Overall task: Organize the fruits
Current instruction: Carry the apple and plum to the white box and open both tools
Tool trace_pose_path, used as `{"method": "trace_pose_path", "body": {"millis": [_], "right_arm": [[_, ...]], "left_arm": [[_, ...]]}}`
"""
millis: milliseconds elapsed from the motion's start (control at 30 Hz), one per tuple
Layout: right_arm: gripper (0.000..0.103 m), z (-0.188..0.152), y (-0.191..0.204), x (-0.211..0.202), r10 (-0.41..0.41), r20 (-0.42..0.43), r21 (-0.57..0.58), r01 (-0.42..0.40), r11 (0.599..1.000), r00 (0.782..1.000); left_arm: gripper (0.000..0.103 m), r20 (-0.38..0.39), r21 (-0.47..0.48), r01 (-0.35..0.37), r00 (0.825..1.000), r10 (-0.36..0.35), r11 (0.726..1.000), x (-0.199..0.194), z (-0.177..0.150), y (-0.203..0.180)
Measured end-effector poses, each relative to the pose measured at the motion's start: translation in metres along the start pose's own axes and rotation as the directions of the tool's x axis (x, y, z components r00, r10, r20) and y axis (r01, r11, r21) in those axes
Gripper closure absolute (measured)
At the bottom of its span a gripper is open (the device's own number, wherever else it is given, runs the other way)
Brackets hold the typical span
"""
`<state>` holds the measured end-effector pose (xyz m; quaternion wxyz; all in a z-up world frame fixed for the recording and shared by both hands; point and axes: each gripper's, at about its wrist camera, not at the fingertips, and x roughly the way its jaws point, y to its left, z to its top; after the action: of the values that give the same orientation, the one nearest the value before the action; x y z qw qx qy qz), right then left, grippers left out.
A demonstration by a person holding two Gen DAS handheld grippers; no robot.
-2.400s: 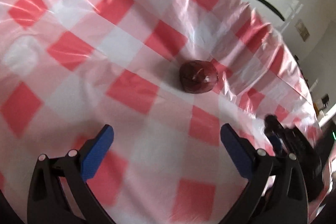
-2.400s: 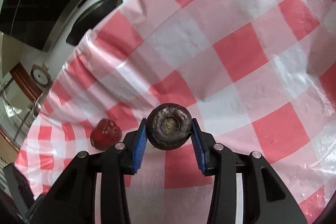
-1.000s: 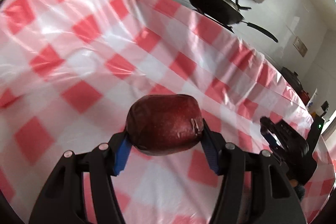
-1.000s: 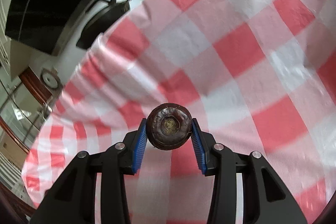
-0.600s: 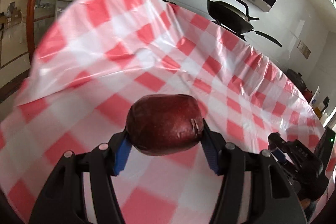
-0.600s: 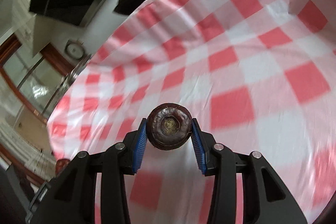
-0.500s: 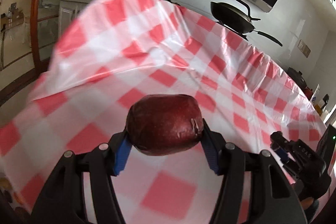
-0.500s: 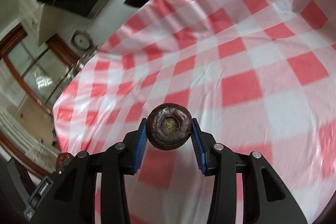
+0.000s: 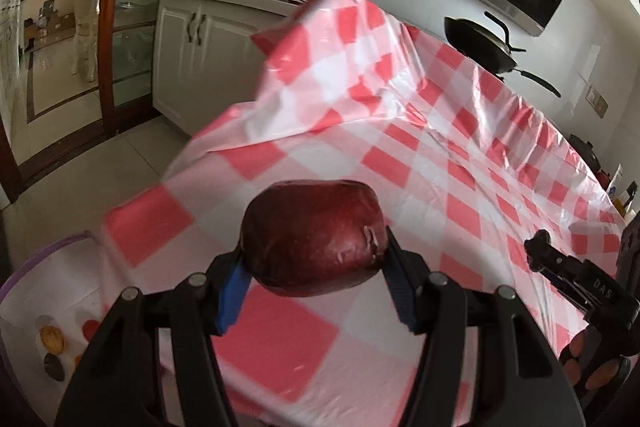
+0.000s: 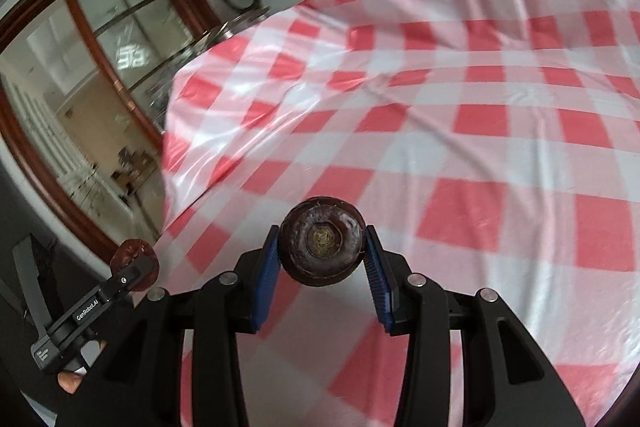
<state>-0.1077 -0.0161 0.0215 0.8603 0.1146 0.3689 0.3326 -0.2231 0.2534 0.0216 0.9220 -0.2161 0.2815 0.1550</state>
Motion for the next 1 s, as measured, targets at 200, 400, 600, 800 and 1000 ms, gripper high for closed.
{"method": "trace_pose_path", "body": {"millis": [200,400,600,800,1000], "right_arm": [[0.062,-0.021,0.058,0.019,0.089,-0.109,-0.107,-0.101,0.989,0.99],[0.062,-0.051,0.13,0.028,0.159,-0.201,-0.306,-0.216,0.927,0.967],[0.062,-0.091,0.19,0.035,0.218,-0.326,-0.447,-0.353,0.822,0.92],[0.062,-0.143,0.239,0.043,0.245,-0.484,-0.538,-0.506,0.674,0.84],[0.062,-0.204,0.268,0.061,0.137,-0.613,-0.616,-0.579,0.534,0.778]], "left_arm": [[0.043,0.032,-0.027,-0.026,0.999,0.027,0.999,-0.028,-0.004,0.036],[0.043,0.06,-0.084,-0.097,0.993,0.102,0.992,-0.06,-0.02,0.08],[0.043,0.071,-0.115,-0.188,0.978,0.197,0.975,-0.088,-0.037,0.118],[0.043,0.001,-0.093,-0.304,0.952,0.305,0.948,-0.096,-0.072,0.151],[0.043,-0.144,-0.139,-0.388,0.918,0.369,0.911,-0.076,-0.104,0.187]]}}
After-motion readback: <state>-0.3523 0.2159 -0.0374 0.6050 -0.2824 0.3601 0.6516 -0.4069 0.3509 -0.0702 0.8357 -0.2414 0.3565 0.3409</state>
